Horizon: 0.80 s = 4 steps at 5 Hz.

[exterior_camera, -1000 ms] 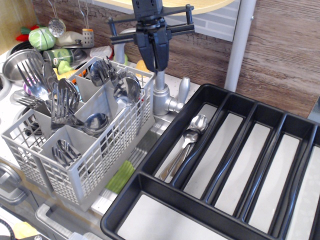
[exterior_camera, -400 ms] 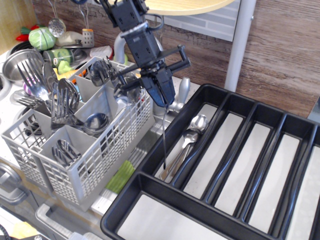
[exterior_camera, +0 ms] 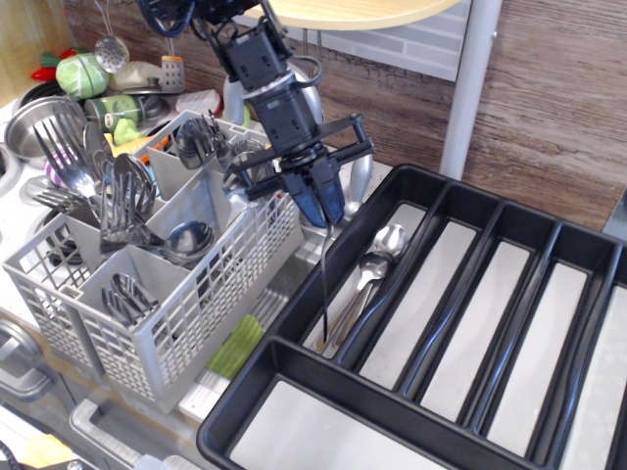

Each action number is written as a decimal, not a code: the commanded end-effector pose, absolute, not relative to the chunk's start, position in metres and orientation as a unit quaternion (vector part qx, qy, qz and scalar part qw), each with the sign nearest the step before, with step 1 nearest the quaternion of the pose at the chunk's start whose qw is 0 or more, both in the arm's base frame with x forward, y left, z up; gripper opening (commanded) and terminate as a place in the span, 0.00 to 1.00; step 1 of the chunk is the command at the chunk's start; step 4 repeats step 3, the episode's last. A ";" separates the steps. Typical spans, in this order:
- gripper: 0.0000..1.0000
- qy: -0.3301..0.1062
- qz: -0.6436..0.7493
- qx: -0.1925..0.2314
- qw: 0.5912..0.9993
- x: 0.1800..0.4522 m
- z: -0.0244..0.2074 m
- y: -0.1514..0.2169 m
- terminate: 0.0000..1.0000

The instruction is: Put small spoon from basket to tray

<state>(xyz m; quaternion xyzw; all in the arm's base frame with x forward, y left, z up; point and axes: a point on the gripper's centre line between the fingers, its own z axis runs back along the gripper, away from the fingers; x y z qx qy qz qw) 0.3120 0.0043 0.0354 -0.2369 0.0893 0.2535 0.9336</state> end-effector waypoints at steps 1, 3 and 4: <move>0.00 0.009 0.278 -0.118 0.953 0.320 0.070 -0.008 0.00; 1.00 0.009 0.278 -0.118 0.953 0.320 0.070 -0.008 1.00; 1.00 0.009 0.278 -0.118 0.953 0.320 0.070 -0.008 1.00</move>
